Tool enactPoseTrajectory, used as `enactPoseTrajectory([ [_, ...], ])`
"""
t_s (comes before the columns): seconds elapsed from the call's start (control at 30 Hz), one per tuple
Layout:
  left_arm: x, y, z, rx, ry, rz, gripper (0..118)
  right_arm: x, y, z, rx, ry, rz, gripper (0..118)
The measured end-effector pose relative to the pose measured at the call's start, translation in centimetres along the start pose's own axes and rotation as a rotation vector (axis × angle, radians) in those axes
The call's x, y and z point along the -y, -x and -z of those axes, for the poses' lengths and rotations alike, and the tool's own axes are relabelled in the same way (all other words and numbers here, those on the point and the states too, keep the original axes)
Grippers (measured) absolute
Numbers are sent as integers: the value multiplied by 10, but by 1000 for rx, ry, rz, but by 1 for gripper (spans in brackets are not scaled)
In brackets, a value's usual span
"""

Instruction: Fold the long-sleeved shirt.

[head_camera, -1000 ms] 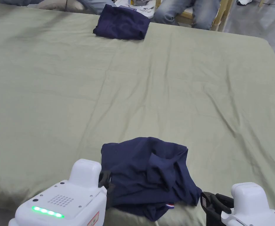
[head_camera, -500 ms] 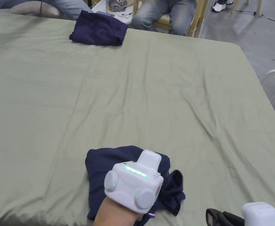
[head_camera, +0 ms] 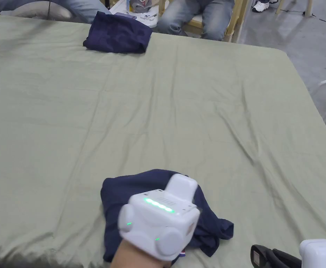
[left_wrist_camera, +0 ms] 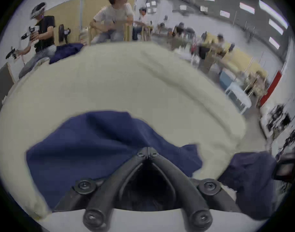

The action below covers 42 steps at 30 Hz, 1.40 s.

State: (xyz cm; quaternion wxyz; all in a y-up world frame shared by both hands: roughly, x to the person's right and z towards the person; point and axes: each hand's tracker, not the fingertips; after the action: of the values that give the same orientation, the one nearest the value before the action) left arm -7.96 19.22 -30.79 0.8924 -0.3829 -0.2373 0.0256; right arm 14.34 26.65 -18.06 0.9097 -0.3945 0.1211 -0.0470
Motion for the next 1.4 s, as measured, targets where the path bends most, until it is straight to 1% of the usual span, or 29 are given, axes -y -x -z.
enactPoseTrajectory([
  [0.1,14,26,-83,-64,-114,-99,0,0,6,1,-11,-24,-13,1],
  [0.17,35,44,-116,-122,-136,-108,0,4,8,6,-24,-32,-11,1],
  [0.2,45,51,-126,-173,-128,-112,0,6,9,9,-39,-30,-6,1],
  [0.27,64,65,-139,-232,-116,-135,0,10,13,16,-60,-10,-3,1],
  [0.43,93,81,-143,-248,-82,-222,0,23,22,39,-77,48,-19,1],
  [0.5,96,80,-142,-246,-74,-248,0,25,24,61,-105,87,-19,1],
  [0.53,98,80,-143,-239,-83,-260,0,21,27,75,-124,131,-40,0],
  [0.57,99,81,-144,-232,-88,-265,0,12,33,87,-97,148,-101,0],
  [0.6,98,81,-144,-226,-78,-269,0,0,40,96,-77,127,-166,0],
  [0.63,93,77,-144,-223,-68,-273,0,-14,47,103,-85,87,-210,0],
  [0.67,93,77,-145,-225,-66,-273,0,-29,51,114,-120,52,-214,0],
  [0.73,93,78,-147,-238,-64,-258,0,-54,58,135,-174,43,-179,0],
  [0.8,95,83,-149,-254,-72,-260,0,-71,63,161,-179,48,-175,0],
  [0.83,94,85,-150,-252,-70,-271,0,-72,65,181,-200,103,-180,0],
  [0.87,95,87,-150,-254,-67,-278,0,-68,67,201,-179,186,-207,0],
  [0.93,97,92,-146,-272,-54,-292,0,-43,71,244,-132,412,-328,0],
  [0.97,98,95,-145,-266,-49,-296,0,-27,74,255,-94,446,-402,0],
  [1.0,97,98,-142,-263,-44,-300,0,-22,76,250,-64,327,-437,0],
  [1.03,94,99,-138,-254,-31,-300,0,-27,77,243,-67,254,-423,0],
  [1.07,93,103,-134,-232,-20,-296,0,-28,76,245,-80,333,-356,0],
  [1.1,89,109,-127,-173,7,-308,0,-31,73,245,-91,337,-297,0],
  [1.13,83,115,-122,-114,35,-349,0,-31,70,247,-101,348,-279,0],
  [1.17,77,121,-116,-55,55,-386,0,-30,67,248,-105,343,-297,0],
  [1.23,65,136,-105,26,69,-446,1,-35,62,249,-121,348,-287,0],
  [1.27,60,142,-100,30,62,-445,26,-35,62,249,-125,350,-282,0],
  [1.3,54,153,-90,22,59,-451,63,-34,61,249,-128,350,-282,0],
  [1.33,49,158,-82,25,76,-455,98,-33,63,247,-130,348,-286,0],
  [1.37,46,165,-75,76,78,-469,118,-33,63,248,-132,346,-288,0],
  [1.4,42,172,-72,107,9,-476,111,-32,62,248,-133,344,-285,0],
])
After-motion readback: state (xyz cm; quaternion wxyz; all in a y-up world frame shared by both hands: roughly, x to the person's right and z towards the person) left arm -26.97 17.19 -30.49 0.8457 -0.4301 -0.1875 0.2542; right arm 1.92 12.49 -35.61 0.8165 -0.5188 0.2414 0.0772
